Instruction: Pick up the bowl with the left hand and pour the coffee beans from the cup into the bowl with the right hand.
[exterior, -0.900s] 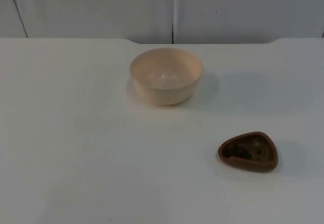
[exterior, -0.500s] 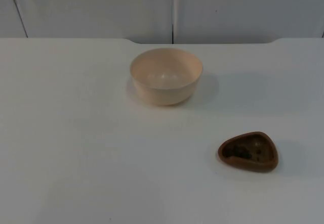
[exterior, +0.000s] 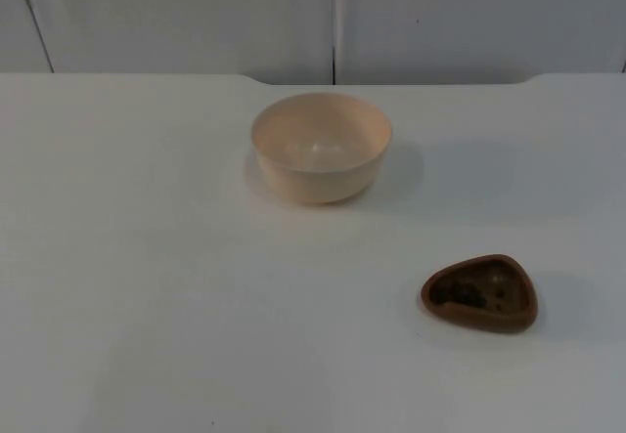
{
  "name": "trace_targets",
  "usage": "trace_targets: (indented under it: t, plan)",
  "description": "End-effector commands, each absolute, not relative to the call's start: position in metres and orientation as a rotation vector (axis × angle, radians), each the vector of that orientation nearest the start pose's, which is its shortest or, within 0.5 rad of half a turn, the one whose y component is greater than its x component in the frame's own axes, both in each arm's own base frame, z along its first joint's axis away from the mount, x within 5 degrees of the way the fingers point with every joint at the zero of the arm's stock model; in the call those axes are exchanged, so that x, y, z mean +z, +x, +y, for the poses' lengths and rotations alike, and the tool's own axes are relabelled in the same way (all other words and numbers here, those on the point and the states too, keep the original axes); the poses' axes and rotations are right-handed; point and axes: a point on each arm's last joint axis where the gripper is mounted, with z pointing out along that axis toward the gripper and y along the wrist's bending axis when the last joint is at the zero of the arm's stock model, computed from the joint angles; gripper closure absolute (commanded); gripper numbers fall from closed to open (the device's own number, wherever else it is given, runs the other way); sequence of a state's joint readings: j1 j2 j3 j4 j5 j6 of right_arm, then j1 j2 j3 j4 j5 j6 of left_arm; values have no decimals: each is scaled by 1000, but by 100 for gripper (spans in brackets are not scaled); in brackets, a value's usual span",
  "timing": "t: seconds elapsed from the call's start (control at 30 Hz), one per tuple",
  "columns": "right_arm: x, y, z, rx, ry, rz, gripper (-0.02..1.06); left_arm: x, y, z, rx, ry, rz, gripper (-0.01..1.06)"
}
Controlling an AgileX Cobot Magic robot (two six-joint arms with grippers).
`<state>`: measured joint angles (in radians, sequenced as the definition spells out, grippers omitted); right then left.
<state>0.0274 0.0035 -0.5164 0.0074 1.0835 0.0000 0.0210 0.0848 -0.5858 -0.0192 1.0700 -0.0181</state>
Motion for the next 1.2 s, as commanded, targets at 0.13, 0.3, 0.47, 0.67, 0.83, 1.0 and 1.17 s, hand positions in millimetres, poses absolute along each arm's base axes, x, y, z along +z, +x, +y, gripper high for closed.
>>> trace_targets:
  t: [0.13, 0.3, 0.47, 0.67, 0.83, 1.0, 1.17]
  plan:
    - [280, -7, 0, 14, -34, 2047, -1, 321, 3, -1, -25, -36, 2036, 7]
    - [280, -7, 0, 14, -34, 2047, -1, 332, 4, -1, -25, -35, 2022, 7]
    - [280, -7, 0, 14, -34, 2047, -1, 334, 4, -1, -25, -35, 2016, 7]
    - [280, -7, 0, 14, -34, 2047, -1, 335, 5, -1, -28, -35, 2022, 7]
    - [280, -7, 0, 14, -34, 2047, -1, 334, 17, -2, -43, -37, 2075, 7]
    - [280, -7, 0, 14, -34, 2047, -1, 333, 43, -4, -75, -36, 2155, 7]
    - [280, -7, 0, 14, -34, 2047, -1, 332, 69, -4, -80, -27, 2206, 7]
